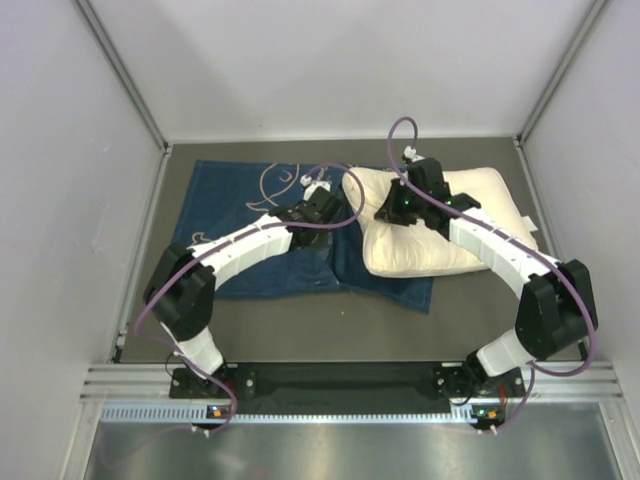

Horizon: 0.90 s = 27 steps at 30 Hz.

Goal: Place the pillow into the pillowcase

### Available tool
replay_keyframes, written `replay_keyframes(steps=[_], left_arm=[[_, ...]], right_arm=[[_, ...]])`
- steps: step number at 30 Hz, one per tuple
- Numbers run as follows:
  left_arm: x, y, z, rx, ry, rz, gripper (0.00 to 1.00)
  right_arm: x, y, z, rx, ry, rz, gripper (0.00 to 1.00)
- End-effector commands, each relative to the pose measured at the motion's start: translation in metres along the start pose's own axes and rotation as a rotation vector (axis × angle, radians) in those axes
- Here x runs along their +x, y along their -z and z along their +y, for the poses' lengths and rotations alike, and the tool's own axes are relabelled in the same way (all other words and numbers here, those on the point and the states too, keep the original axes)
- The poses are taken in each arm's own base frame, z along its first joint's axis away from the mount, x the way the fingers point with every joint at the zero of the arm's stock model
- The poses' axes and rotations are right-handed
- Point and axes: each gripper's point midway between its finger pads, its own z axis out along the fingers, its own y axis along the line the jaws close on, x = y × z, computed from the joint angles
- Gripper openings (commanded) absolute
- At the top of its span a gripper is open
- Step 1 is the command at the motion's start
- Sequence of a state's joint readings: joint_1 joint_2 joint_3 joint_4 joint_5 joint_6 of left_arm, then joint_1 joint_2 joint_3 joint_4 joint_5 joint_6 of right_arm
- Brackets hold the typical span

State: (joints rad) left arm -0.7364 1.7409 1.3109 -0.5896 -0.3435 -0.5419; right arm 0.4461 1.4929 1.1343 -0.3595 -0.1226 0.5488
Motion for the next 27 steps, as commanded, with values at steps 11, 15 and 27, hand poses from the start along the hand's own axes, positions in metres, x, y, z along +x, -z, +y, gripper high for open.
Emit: replay_keyframes(steps=[11,15,27], left_arm=[[-0.022,0.024,0.002,0.046,0.124,-0.133,0.00],[-0.026,0.027,0.001,0.055,0.131,-0.151,0.00],[-0.035,0.031,0.003,0.044,0.141,-0.175,0.00]], right_arm=[[-0.040,-0.005,0.083,-0.163,-0.017,-0.081,0.00],[-0.008,-0.033,0.063,-0.123,-0.025,-0.004,0.00],[0.074,-0.053,0.006,-0.017,0.044,0.137,0.00]])
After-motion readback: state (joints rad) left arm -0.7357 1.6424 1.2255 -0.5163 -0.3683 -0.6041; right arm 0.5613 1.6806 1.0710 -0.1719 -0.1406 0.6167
